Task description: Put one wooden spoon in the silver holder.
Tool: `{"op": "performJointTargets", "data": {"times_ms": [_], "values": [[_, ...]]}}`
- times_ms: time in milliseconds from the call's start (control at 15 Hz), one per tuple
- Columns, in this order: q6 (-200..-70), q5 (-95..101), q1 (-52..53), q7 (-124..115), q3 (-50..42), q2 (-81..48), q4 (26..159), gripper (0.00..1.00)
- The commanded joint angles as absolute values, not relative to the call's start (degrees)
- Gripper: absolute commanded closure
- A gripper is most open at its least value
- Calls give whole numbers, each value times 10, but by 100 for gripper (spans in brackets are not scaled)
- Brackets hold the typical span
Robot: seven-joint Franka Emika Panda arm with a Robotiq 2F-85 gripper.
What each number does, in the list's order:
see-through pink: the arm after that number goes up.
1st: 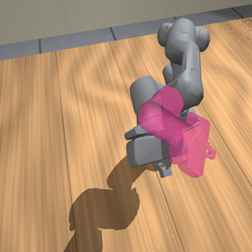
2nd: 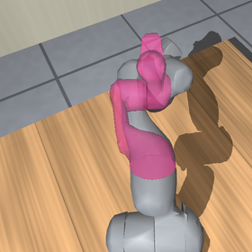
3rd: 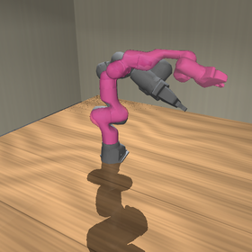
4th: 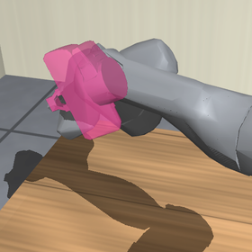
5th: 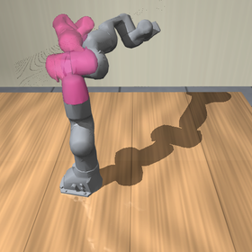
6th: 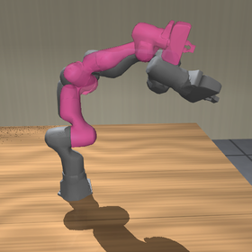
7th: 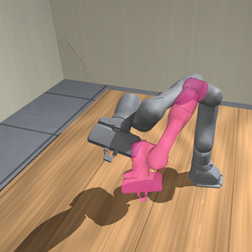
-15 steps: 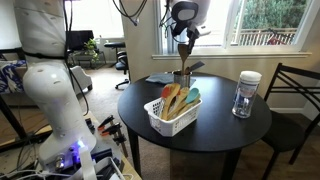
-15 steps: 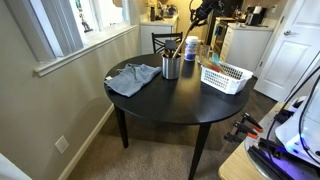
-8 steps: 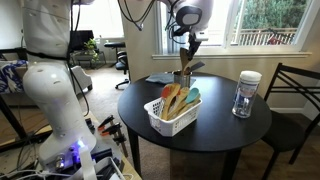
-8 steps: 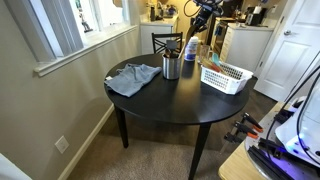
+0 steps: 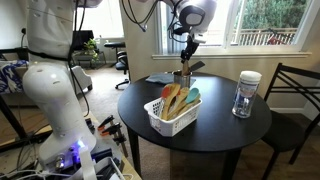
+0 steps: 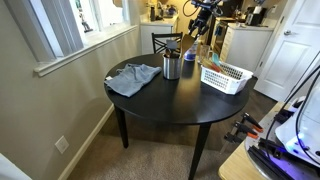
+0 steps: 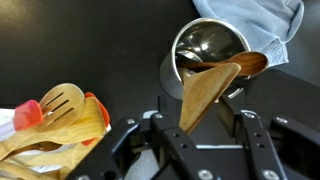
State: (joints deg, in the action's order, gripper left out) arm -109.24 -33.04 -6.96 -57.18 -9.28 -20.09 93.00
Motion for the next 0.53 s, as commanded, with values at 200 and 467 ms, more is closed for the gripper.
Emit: {"op": "performJointTargets", "data": {"times_ms": [200,467], "values": [[-1091,-284,-79,-583,-94,-190,912,1],[-1091,-286,-83,-574,-92,-198,901,0]]}}
